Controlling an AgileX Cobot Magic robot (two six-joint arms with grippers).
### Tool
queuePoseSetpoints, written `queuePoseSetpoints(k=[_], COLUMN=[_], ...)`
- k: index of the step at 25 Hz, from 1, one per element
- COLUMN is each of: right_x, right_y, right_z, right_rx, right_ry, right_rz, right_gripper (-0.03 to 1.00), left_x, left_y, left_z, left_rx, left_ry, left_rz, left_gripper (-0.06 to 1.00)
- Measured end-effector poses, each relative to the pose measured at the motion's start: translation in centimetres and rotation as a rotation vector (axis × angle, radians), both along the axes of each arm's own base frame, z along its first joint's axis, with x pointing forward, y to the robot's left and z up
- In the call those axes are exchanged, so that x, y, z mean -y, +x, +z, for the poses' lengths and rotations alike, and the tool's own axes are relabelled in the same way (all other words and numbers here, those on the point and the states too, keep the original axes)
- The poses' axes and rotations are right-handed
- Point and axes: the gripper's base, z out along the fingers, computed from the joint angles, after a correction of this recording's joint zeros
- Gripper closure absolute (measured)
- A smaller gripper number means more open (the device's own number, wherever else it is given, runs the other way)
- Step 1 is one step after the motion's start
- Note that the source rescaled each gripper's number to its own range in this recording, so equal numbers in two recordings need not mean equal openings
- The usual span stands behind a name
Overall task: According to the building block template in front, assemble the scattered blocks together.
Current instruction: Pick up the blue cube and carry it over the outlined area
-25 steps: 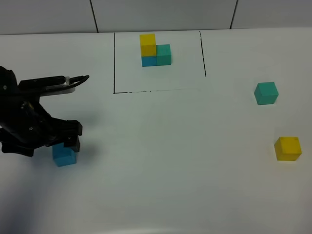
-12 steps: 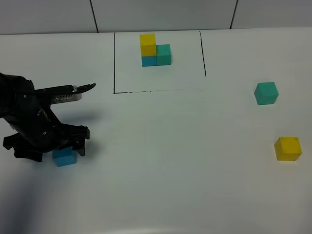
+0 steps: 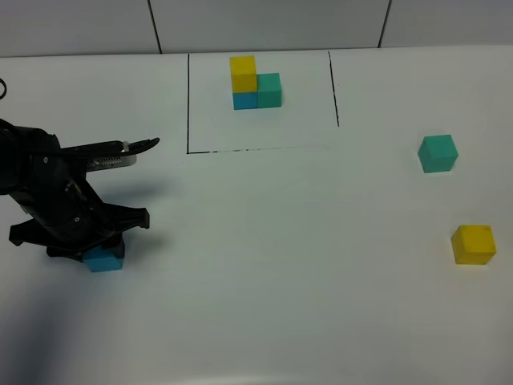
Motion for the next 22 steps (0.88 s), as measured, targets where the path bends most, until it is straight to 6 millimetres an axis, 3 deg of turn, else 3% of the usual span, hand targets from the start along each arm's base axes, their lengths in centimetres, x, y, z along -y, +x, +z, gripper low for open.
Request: queuePoseSetpoints(k=[7, 14, 22], right_x=[0.0, 0.0, 0.0], right_y=[0.0, 0.0, 0.0], right_z=[0.0, 0.0, 0.0], right_rx=[0.0, 0.0, 0.0], right_ry=[0.0, 0.0, 0.001], right_rz=[0.0, 0.0, 0.0], right_gripper=[0.22, 0.22, 0.22], left_x=[0.3, 2.1, 4.9], left_y=[1.3, 4.6, 6.6], left_z=[0.8, 5.0, 8.7], left_rx=[0.064, 0.144, 0.128], left_ry=[0.002, -0.074, -0.058], left_rz=[-0.149, -0.389, -0.607], left_gripper=[0.94, 0.94, 0.94])
